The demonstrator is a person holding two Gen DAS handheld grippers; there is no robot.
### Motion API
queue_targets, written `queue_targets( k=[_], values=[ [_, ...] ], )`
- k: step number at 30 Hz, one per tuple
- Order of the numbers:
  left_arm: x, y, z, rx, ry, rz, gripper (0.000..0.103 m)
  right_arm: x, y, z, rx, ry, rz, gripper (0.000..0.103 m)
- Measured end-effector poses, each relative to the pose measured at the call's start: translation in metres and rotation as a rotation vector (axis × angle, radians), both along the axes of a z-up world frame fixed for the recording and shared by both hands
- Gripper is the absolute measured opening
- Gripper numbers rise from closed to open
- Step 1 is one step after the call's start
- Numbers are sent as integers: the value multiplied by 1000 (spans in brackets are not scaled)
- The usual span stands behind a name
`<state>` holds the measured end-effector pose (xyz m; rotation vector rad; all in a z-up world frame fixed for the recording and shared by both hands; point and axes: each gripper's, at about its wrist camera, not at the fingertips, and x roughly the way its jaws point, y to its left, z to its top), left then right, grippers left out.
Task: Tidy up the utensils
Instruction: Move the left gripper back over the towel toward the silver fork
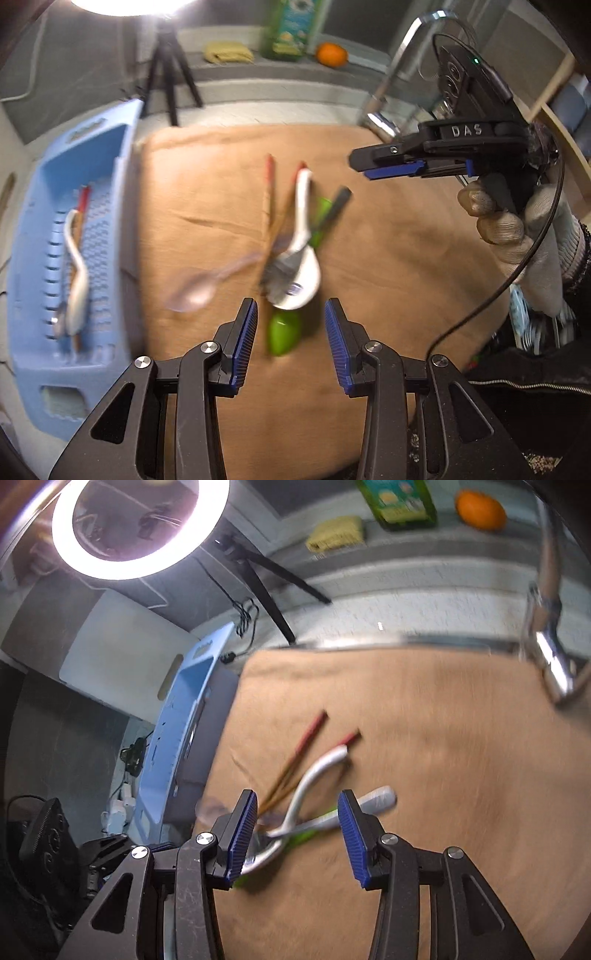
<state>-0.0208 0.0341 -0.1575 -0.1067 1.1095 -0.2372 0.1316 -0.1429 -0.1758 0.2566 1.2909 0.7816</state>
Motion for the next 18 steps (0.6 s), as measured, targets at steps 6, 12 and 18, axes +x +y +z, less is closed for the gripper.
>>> queue_targets(
  k=[6,12,18],
  values=[
    [0,-11,-17,-25,54,-6,36,-6,5,-12,38,67,-12,42],
    [2,-10,-27,-40,63,13,36,-3,23,-15,55,79,25,39],
    [8,-6,-36,-46,98,50,36,3,44,-29,20,124,43,38]
  ],
)
